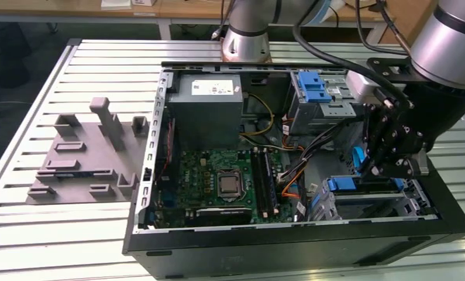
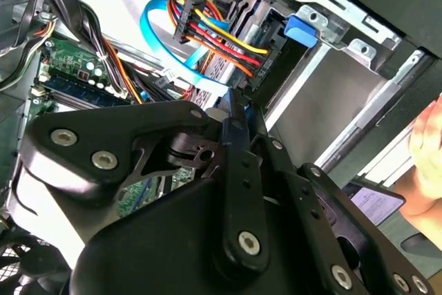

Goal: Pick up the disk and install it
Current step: 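Insert the second disk wire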

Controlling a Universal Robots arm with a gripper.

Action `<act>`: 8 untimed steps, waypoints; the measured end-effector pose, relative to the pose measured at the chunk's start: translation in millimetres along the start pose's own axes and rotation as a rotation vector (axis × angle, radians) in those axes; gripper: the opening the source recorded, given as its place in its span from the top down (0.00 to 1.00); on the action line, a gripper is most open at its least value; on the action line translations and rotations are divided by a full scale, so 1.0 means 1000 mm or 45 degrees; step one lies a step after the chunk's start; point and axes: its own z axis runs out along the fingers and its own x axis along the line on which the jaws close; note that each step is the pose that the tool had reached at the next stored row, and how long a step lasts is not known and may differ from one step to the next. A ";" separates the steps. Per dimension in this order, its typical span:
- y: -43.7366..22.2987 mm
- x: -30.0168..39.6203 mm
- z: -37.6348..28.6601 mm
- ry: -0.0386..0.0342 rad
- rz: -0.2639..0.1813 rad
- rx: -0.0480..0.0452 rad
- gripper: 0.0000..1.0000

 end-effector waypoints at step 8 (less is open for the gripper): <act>-0.0015 -0.0002 0.0023 -0.0021 0.000 0.000 0.84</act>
